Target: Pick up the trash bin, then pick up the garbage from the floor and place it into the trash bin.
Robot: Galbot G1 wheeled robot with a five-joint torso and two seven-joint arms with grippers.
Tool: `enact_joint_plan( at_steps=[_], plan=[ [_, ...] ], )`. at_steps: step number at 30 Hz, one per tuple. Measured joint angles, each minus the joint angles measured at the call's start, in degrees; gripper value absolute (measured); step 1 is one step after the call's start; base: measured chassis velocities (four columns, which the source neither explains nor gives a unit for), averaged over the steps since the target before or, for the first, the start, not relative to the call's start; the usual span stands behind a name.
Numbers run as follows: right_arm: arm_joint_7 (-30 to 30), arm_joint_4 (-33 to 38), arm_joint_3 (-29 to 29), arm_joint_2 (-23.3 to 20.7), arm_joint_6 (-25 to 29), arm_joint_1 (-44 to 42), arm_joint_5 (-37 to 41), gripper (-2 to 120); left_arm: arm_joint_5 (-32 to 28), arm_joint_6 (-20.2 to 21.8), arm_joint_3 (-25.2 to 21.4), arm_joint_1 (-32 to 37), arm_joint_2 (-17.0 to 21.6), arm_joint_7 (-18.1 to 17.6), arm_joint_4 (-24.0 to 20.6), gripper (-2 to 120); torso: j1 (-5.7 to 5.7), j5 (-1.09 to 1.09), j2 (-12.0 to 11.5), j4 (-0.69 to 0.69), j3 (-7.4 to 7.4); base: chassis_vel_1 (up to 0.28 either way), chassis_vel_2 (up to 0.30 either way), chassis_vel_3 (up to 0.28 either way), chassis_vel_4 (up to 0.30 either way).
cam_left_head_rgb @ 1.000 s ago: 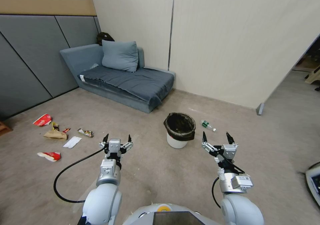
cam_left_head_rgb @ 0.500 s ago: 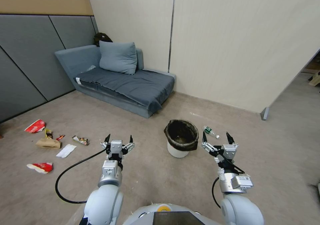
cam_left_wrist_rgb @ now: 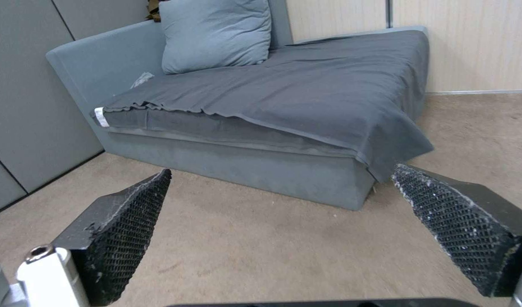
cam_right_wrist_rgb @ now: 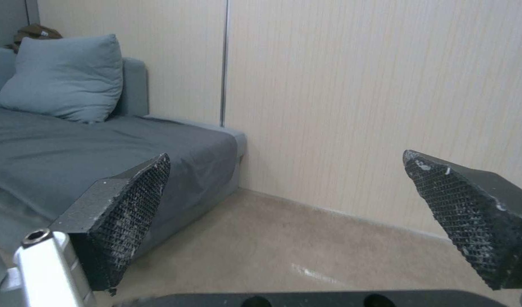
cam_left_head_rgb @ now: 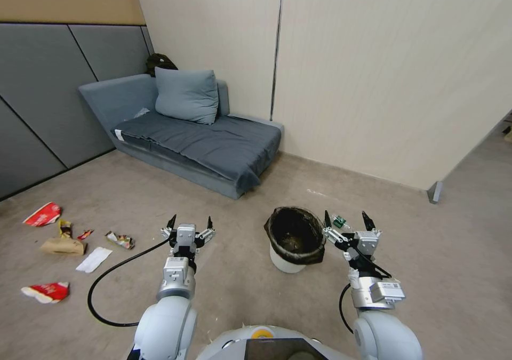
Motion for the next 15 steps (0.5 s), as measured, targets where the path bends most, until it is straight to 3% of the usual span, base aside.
enact_joint_plan(
  at_steps=[8,15],
  plan=[
    [-0.01,-0.82,0.13,0.0,1.68,0.35,-0.41,100,0.55,-0.15,0.4,0.02,-0.09,-0.03,0.53,100,0.0,-0.01,0.0,-0.02,0.0,-0.123,0.132,0.126,-0.143],
    [0.04,-1.4,0.21,0.0,2.8,0.58,-0.92,100,0.75,-0.22,0.71,0.15,0.05,-0.02,0.6,100,0.0,-0.01,0.0,0.0,0.0,-0.031,0.053,0.044,-0.037]
  ],
)
